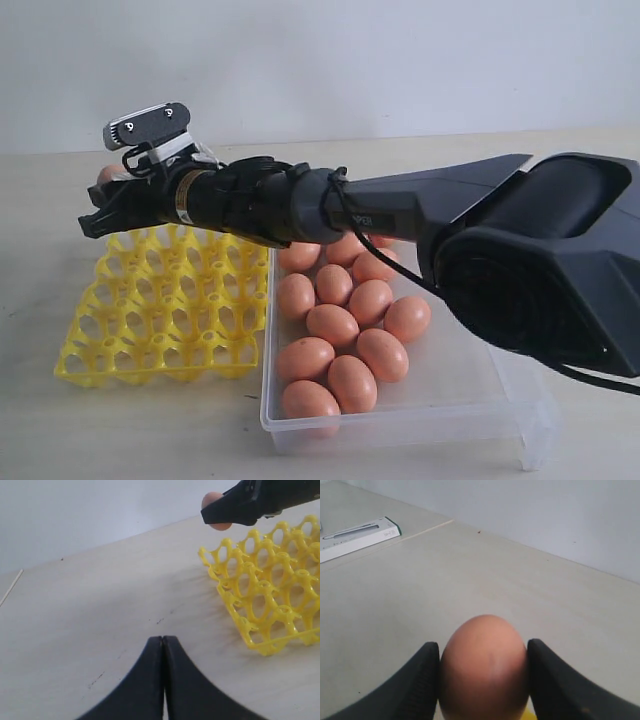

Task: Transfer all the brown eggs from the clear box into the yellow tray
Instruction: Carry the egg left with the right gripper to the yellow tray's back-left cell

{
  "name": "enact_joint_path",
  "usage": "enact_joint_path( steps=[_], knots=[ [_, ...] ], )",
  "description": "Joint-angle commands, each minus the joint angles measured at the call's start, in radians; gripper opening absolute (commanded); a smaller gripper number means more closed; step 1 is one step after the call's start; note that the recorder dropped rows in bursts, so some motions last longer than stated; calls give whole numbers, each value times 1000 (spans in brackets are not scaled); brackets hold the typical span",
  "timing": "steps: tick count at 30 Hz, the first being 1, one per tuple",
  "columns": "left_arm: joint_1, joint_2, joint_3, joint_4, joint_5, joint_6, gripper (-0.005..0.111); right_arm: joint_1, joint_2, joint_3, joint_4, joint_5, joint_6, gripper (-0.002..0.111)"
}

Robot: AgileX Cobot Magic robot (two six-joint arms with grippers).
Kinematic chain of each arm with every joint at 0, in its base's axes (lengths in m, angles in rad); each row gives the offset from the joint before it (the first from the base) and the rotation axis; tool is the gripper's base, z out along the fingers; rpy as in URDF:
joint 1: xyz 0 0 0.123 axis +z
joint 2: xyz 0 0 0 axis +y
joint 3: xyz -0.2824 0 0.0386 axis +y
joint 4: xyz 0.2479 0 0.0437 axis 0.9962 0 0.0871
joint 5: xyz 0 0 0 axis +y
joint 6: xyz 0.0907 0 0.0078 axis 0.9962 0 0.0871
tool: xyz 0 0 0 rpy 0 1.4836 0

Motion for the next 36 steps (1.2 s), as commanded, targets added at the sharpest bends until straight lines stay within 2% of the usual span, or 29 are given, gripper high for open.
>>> enact_joint_path(
  steps=[1, 8, 22, 27, 33, 36],
  knots=[
    [-4, -6, -4, 0, -8, -6, 0, 0, 32, -45, -10, -36, 10, 0],
    [-4, -6, -4, 0, -8, -6, 0, 0, 111, -144, -12, -26, 31, 0],
    [-4, -6, -4, 0, -8, -6, 0, 0, 153, -144, -12, -12, 33, 3],
    [-4, -6, -4, 0, -8, -6, 0, 0, 153, -144, -12, -12, 33, 21],
    [-4, -6, -4, 0, -8, -6, 0, 0, 153, -144, -12, -9, 33, 56],
    [-4, -6, -4, 0, -8, -6, 0, 0, 153, -144, -12, 14, 33, 64]
  ],
)
